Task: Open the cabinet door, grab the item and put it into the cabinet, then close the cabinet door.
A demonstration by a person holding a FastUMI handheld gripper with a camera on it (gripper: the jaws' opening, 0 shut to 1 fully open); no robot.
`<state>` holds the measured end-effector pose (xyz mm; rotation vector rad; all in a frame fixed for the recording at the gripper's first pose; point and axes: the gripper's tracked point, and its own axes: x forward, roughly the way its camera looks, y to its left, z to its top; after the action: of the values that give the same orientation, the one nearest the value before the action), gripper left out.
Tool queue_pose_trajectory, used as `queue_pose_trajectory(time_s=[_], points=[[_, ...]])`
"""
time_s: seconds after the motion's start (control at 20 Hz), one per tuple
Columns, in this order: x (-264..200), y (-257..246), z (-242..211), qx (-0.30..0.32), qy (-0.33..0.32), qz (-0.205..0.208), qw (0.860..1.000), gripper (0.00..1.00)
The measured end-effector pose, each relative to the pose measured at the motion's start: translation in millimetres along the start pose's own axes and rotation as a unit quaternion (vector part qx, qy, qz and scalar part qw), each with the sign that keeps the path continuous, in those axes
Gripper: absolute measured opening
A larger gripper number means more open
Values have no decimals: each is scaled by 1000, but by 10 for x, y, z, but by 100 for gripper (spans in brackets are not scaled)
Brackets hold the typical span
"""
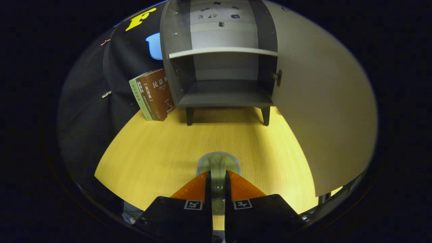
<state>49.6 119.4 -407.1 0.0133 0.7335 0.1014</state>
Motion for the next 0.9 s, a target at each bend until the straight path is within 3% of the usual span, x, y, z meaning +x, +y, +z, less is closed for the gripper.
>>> queue_pose_trajectory(time_s=[0.45, 0.9], points=[[-318, 102, 1381, 16, -71, 3, 997, 18], [-94, 161, 2784, 18, -145, 2, 989, 18]])
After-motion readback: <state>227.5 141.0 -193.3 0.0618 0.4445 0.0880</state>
